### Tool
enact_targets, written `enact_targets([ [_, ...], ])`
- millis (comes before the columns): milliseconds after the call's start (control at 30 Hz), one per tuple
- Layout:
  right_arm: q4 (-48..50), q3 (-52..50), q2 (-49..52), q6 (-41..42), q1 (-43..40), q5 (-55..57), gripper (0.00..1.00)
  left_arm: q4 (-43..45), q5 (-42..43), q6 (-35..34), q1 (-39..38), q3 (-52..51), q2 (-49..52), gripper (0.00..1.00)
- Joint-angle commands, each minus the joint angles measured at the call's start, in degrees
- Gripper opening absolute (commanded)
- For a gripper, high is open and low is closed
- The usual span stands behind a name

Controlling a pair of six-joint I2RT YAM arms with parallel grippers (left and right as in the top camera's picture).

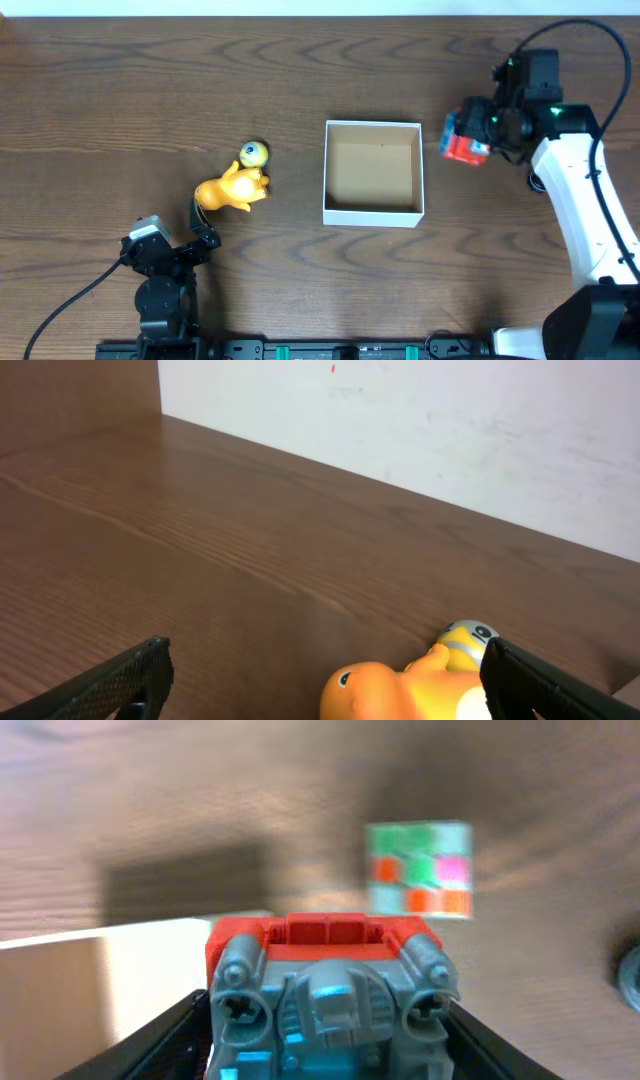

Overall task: Pack container
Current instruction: 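Lift the red toy robot with the right gripper toward the box, then lower the red toy robot into the white box with the right gripper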

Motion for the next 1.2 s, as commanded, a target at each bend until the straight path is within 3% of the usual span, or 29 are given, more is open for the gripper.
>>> enact_targets([
  [0,1.6,4.09,-0.09,5.29,4.7,-2.4,0.38,-0.39,-0.46,0.96,0.2,-1.64,-0.35,0.98],
  [233,6.36,5.27,0.26,6.8,13.84,-2.25,0.4,-0.37,-0.46,0.96,0.2,-1.64,-0.35,0.98],
  [500,-1.36,5.2,3.32,6.8,21.05,2.32,0.4,-0.37,-0.46,0.94,0.2,-1.64,-0.35,0.98],
  [1167,-9.03,5.2,13.86,6.78,23.43,4.74,0.4,-0.39,-0.46,0.96,0.2,-1.64,-0.35,0.98],
])
